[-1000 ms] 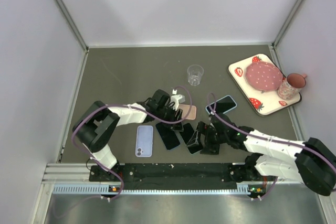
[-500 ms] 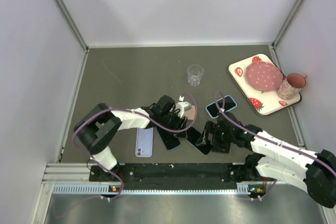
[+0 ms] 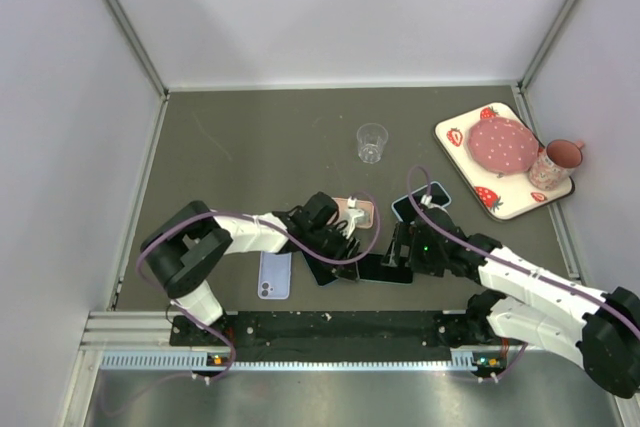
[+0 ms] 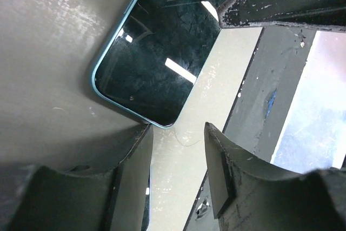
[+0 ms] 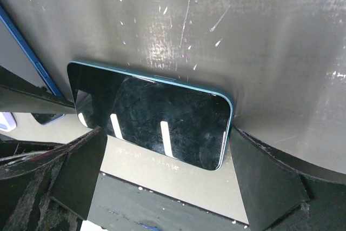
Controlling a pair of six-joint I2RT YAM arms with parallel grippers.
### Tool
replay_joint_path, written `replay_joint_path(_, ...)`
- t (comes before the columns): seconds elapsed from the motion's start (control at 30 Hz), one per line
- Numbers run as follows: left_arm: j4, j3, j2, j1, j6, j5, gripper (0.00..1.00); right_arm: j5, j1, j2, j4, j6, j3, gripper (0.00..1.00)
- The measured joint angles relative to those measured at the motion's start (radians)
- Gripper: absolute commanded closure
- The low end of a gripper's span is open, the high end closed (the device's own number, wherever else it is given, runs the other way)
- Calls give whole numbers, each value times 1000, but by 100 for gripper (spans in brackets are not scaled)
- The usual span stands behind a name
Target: Put the phone into the phone case
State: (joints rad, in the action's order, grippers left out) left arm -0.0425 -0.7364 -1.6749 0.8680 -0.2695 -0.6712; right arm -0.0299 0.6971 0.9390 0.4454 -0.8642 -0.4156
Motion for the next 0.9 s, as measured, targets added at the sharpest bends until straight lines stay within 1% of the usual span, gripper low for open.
replay_joint_path(0.2,32,-3,33,-11,-40,84,43,5,-1,-7,-3,10,-9,5)
replay_joint_path(0.33,56,-2,60,-50,-73,146,41,22,-2,-26,10,16,-24,5)
replay_joint_path(0.43,62,-2,66,-80,-104,163,41,30,-6,-35,16,16,-26,5)
replay_joint_path(0.67,19,19,60,-102,-184,127,44,29,-8,-39,21,15,-25,9)
replay_joint_path(0.9,-76,21,-13,-103,-292,31,47,29,-9,-49,23,14,-22,14)
